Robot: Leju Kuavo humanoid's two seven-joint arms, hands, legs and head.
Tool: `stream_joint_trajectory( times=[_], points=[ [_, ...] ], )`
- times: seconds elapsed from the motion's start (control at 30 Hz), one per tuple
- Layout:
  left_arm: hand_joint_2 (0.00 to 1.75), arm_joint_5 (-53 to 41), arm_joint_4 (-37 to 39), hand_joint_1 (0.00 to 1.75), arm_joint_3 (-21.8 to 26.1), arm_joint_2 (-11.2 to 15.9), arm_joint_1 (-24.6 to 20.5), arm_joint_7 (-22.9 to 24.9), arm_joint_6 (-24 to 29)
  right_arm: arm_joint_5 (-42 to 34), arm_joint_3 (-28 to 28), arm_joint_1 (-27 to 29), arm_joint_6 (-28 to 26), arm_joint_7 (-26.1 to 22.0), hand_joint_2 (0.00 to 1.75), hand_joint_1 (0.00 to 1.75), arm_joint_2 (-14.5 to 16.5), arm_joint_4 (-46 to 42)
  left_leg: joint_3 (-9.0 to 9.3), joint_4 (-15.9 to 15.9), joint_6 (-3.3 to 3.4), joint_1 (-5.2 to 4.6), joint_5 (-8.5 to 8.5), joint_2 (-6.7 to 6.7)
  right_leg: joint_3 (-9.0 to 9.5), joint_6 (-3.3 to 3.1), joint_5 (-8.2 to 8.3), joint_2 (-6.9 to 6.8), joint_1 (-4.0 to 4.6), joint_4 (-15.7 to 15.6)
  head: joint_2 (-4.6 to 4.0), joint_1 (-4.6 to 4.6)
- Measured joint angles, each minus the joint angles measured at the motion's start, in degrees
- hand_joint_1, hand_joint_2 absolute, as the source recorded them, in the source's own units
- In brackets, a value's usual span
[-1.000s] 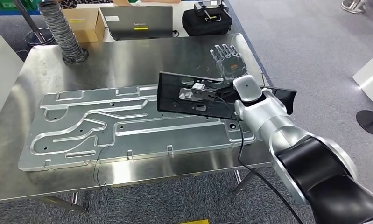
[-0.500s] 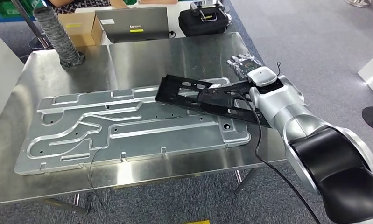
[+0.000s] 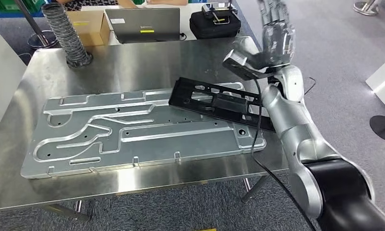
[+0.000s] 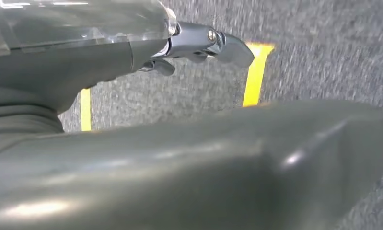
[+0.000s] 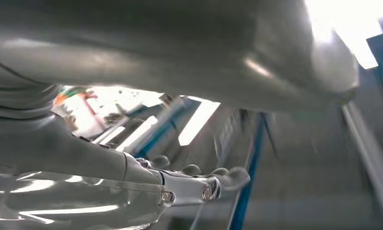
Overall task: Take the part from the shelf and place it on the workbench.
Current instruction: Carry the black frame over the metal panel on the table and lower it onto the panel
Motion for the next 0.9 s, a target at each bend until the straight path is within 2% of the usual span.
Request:
stream_joint_trajectory(
  times=[0.07,0.1,0.13,0.17,0.23,0.27,0.3,0.37,0.4,0.47,0.5,0.57,0.6,0.63,0.67,0.77,0.8,0.9],
  points=[
    [0.00,0.68,0.00,0.00,0.02,-0.02,0.03,-0.20,-0.59,-6.49,-8.40,3.58,-0.27,-7.87,0.00,0.00,1.95,-8.87,-0.01,-0.02,0.31,-0.04,-0.01,-0.16,-3.42,0.39,-3.46,0.04,-0.16,7.73,0.00,0.00],
    [0.00,1.13,0.01,0.00,0.07,-0.03,0.18,-0.49,-1.03,-9.81,-11.16,6.02,-0.28,-9.74,0.00,0.00,2.55,-13.61,0.04,-0.01,0.35,-0.04,-0.03,-0.34,-4.52,0.50,-4.08,0.04,-0.23,10.22,0.00,0.00],
    [0.00,1.64,0.01,0.00,0.17,-0.05,0.44,-0.89,-1.48,-12.89,-13.03,8.88,-0.32,-10.69,0.00,0.00,2.90,-18.62,0.12,0.00,0.37,-0.03,-0.07,-0.53,-4.67,0.52,-3.64,0.04,-0.29,10.63,0.00,0.00],
    [0.00,2.19,0.01,0.00,0.32,-0.09,0.78,-1.35,-1.96,-15.35,-14.18,11.97,-0.34,-11.10,0.00,0.00,3.11,-23.73,0.20,0.02,0.35,-0.05,-0.11,-0.69,-3.73,0.42,-2.22,0.04,-0.32,8.65,0.00,0.00],
    [0.00,3.26,0.01,0.00,0.79,-0.21,1.49,-2.20,-2.75,-18.84,-15.37,18.54,-0.37,-11.51,0.00,0.00,3.28,-34.14,0.36,0.08,0.16,-0.16,-0.29,-0.81,0.25,-0.11,1.28,-0.06,-0.17,0.48,0.00,0.00],
    [0.00,3.76,0.01,0.00,1.05,-0.26,1.78,-2.52,-3.04,-20.22,-15.84,22.03,-0.37,-11.65,0.00,0.00,3.31,-39.23,0.42,0.13,-0.04,-0.27,-0.41,-0.81,1.96,-0.41,2.42,-0.12,0.03,-3.04,0.00,0.00],
    [0.00,4.19,0.01,0.00,1.35,-0.31,2.02,-2.78,-3.23,-21.64,-16.36,25.70,-0.36,-11.75,0.00,0.00,3.33,-44.11,0.48,0.15,-0.29,-0.32,-0.54,-0.80,3.04,-0.67,2.91,-0.16,0.25,-5.22,0.01,0.00],
    [0.00,4.99,0.01,0.00,2.06,-0.36,2.45,-2.98,-3.45,-24.30,-17.71,33.61,-0.35,-11.85,0.00,0.00,3.34,-52.56,0.68,0.05,-0.85,-0.30,-0.74,-0.80,3.53,-1.10,2.90,-0.15,0.59,-6.07,0.01,0.00],
    [0.00,5.32,0.00,0.00,2.44,-0.35,2.65,-3.00,-3.45,-25.38,-18.55,37.65,-0.35,-11.85,0.00,0.00,3.37,-56.32,0.75,0.09,-1.14,-0.28,-0.93,-0.72,3.71,-1.38,2.96,-0.19,0.44,-6.26,0.01,0.00],
    [0.00,5.80,-0.01,0.00,3.10,-0.35,2.93,-3.03,-3.41,-26.68,-20.40,45.29,-0.32,-11.88,0.00,0.00,3.57,-62.88,0.28,1.94,-1.76,-0.32,-2.65,-0.34,4.12,-1.99,3.13,-0.34,0.05,-6.80,0.01,-0.01],
    [0.00,5.91,-0.02,0.00,3.36,-0.34,3.02,-3.04,-3.38,-26.85,-21.28,48.48,-0.31,-11.89,0.00,0.00,3.82,-65.41,-0.70,4.57,-2.02,-0.29,-4.44,-0.10,4.27,-2.25,3.19,-0.41,-0.14,-6.97,0.01,-0.01],
    [0.00,5.78,-0.02,0.00,3.78,-0.37,3.10,-2.99,-3.40,-26.79,-22.88,53.67,-0.30,-11.90,0.00,0.00,4.61,-68.95,-3.59,11.96,-2.44,-0.13,-8.53,0.16,4.29,-2.55,3.25,-0.44,-0.11,-6.91,0.00,-0.01],
    [0.00,5.55,-0.02,0.00,3.98,-0.38,3.11,-2.95,-3.45,-26.73,-23.62,55.89,-0.29,-11.90,0.00,0.00,5.12,-70.18,-4.66,14.81,-2.58,-0.08,-9.73,0.22,4.25,-2.57,3.30,-0.43,-0.10,-6.83,0.00,-0.01],
    [0.00,5.30,-0.02,0.00,4.21,-0.38,3.12,-2.91,-3.46,-26.69,-24.29,57.98,-0.29,-11.89,0.00,0.00,5.66,-71.17,-4.82,15.76,-2.65,-0.08,-9.87,0.25,4.20,-2.58,3.35,-0.42,-0.09,-6.75,0.00,-0.02],
    [0.00,5.09,-0.02,0.00,4.41,-0.38,3.12,-2.91,-3.45,-26.64,-25.00,59.99,-0.29,-11.89,0.00,0.00,6.27,-72.02,-3.83,14.42,-2.65,-0.08,-8.97,0.27,4.17,-2.55,3.35,-0.40,-0.09,-6.67,0.00,-0.02],
    [0.00,4.64,-0.02,0.00,4.66,-0.30,3.08,-3.08,-3.36,-26.52,-27.44,65.14,-0.29,-11.89,0.00,0.00,8.43,-73.14,2.74,3.05,-2.05,-0.19,-4.66,0.25,4.07,-2.16,3.33,-0.28,0.03,-6.30,0.00,-0.01],
    [0.00,4.51,-0.02,0.00,4.66,-0.28,3.06,-3.11,-3.37,-26.49,-28.26,66.38,-0.29,-11.88,0.00,0.00,9.09,-73.08,4.02,0.69,-1.74,-0.29,-4.01,0.23,4.01,-1.88,3.37,-0.23,0.11,-6.18,0.00,-0.01],
    [0.00,4.34,-0.02,0.00,4.66,-0.26,3.03,-3.12,-3.39,-26.55,-30.26,68.85,-0.29,-11.86,0.00,0.00,10.29,-72.62,4.18,-0.39,-0.68,-0.56,-3.21,0.28,3.78,-0.82,3.77,-0.03,0.07,-6.08,0.00,-0.01]
  ],
)
